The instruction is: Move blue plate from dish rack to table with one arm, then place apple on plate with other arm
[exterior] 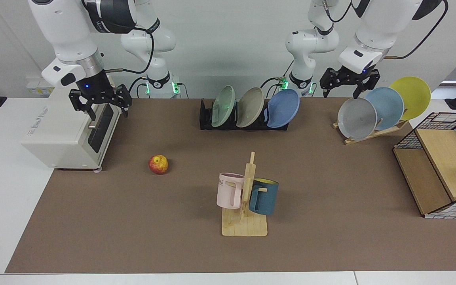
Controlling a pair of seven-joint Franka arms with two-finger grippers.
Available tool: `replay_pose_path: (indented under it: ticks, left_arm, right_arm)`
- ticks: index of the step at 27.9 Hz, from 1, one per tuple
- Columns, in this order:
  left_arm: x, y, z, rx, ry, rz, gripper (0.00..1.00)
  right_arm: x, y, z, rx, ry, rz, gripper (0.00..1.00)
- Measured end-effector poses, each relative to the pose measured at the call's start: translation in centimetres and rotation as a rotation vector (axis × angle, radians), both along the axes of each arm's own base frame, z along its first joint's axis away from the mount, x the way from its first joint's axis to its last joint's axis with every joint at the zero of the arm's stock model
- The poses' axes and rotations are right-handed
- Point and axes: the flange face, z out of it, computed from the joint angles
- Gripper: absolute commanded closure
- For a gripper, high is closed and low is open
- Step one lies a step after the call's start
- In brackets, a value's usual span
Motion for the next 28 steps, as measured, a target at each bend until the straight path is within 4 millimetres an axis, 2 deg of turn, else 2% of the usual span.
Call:
replay_pose_path:
  ticks: [13,20,28]
  left_arm:
    - [0.0,0.2,0.0,0.0,0.001,0.003,0.0]
    - [0.0,0.3,-0.1,0.001,0.008,0.005,0.0]
    - [-0.1,0.3,-0.1,0.002,0.011,0.007,0.0]
  right_arm:
    - [0.0,2.4,-0.9,0.004,0.02,0.042,0.0]
    - [1.3,4.6,-3.1,0.012,0.022,0.053,0.0]
    - [3.2,6.7,-6.8,0.012,0.023,0.04,0.0]
